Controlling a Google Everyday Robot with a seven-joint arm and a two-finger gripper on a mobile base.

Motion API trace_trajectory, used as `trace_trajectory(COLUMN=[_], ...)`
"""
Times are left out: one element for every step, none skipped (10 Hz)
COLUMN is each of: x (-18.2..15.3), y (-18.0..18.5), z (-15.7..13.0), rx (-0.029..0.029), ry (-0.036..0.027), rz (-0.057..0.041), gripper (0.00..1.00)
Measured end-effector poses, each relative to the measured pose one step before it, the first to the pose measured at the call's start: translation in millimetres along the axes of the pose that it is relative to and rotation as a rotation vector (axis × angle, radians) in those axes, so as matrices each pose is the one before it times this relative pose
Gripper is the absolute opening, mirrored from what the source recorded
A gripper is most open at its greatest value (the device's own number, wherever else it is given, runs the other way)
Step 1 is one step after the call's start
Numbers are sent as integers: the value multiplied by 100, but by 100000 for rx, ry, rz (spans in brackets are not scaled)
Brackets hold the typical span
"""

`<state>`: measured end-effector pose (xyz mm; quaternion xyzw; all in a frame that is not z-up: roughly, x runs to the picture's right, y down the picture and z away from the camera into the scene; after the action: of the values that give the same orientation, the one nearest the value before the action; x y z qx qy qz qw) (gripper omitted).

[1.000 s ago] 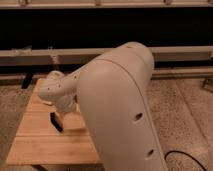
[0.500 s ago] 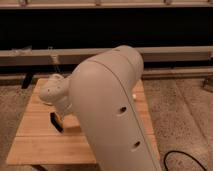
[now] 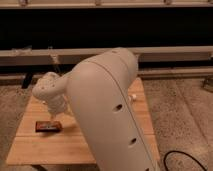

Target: Knock the eraser over

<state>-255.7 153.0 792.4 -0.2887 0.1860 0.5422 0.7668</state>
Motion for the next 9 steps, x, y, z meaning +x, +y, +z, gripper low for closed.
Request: trace_trajectory(x=[-282,-439,-443,-174,157,482,402,175,-398], y=[969,709,885,-351,-525,-998,-402,76,450], z=[238,119,-188,-73,-37,-106,-110,29,-157], rx=[-2232,-1055,462,447,462,217,-185,-86,-524], ry=[500,-82,-238,-127,0,-203,-286,138,-521], rz=[-2532,-976,162,480,-52,95,-64,-139,-196], gripper=[65,65,65,65,65,65,65,65,65])
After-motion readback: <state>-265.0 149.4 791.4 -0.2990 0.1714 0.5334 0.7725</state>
